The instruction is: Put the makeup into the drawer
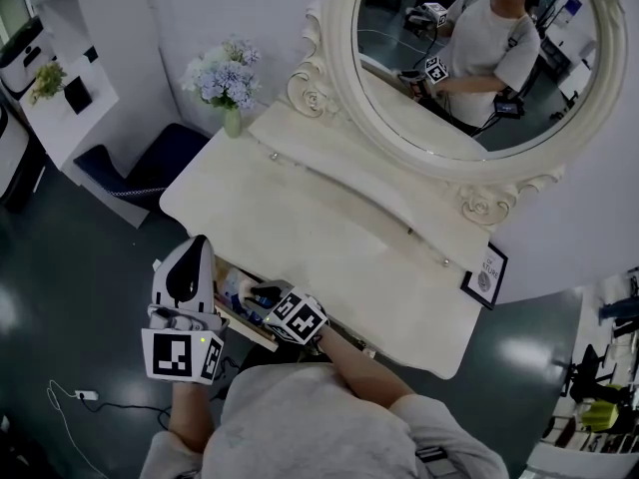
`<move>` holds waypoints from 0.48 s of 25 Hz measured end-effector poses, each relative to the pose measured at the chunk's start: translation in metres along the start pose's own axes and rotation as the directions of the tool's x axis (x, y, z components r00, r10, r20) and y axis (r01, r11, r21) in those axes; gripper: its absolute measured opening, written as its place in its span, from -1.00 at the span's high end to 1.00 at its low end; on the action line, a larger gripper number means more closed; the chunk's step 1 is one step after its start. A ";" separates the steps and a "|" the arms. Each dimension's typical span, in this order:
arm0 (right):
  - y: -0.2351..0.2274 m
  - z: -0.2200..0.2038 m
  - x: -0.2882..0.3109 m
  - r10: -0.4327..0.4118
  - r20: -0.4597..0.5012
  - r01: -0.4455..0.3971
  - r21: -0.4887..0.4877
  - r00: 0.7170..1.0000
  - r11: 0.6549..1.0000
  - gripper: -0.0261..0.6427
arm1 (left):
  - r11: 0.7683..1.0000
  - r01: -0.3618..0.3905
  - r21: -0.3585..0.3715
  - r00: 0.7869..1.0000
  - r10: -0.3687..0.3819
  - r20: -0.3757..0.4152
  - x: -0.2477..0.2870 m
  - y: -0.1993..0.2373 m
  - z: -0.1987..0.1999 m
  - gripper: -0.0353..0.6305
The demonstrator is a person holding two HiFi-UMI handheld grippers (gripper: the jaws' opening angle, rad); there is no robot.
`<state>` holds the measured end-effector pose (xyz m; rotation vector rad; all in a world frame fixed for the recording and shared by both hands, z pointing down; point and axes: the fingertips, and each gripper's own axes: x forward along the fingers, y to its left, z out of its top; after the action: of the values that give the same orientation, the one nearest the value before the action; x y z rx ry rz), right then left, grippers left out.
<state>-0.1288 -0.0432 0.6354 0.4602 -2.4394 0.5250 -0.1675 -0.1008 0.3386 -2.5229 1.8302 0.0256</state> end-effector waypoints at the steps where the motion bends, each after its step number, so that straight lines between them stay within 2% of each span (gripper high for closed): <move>1: 0.001 -0.003 0.002 0.003 -0.012 -0.003 -0.003 1.000 1.000 0.65 | 1.000 -0.001 0.000 1.000 0.001 -0.002 0.000 0.000 0.000 0.85; 12: 0.008 -0.038 0.026 0.010 -0.169 -0.016 -0.032 0.986 0.999 0.58 | 1.000 -0.013 0.001 1.000 0.013 -0.017 -0.005 0.007 -0.005 0.85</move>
<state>-0.1345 -0.0238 0.6775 0.3709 -2.2868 0.5064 -0.1755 -0.0983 0.3436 -2.5187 1.8518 0.0038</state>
